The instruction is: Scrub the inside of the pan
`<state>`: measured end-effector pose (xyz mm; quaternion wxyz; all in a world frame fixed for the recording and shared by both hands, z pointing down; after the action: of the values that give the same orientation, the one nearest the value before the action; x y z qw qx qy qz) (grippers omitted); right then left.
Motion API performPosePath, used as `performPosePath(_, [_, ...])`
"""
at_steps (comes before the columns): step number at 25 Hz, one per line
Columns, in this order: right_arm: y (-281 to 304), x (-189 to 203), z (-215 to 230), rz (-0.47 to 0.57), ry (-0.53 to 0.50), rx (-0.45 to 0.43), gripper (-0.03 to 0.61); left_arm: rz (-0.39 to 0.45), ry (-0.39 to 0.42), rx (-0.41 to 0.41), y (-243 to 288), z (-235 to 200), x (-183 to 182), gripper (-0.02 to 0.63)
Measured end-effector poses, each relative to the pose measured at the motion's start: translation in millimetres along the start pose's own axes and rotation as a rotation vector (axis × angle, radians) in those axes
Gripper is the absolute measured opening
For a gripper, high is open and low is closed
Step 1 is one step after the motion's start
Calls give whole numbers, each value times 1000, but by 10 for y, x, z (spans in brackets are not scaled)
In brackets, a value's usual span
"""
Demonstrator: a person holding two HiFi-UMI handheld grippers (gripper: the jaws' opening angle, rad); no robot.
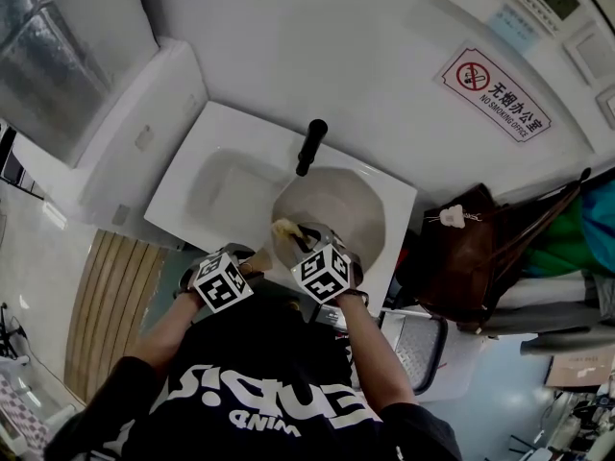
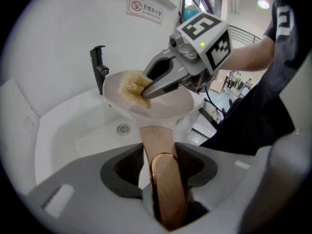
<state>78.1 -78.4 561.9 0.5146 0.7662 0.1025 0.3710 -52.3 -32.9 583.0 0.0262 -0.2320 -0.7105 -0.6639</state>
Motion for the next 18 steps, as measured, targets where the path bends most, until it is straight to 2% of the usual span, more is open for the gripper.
performPosePath(10, [288, -179, 33, -86, -92, -17, 75, 11, -3, 9, -13, 0, 8, 196])
performPosePath(18, [364, -231, 118, -103, -104, -15, 75, 8, -6, 18, -19, 3, 9, 196])
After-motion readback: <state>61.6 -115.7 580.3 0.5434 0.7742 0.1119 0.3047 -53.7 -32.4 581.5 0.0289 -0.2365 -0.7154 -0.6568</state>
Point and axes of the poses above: the fingertips, and each gripper's own axes: y forward along the fingers, z to its right, x out of its underside, the point moved 6 cm from there along -y, backward along the fingers, and after that the axes turned 14 degrees about -z, right-handed, at the moved point
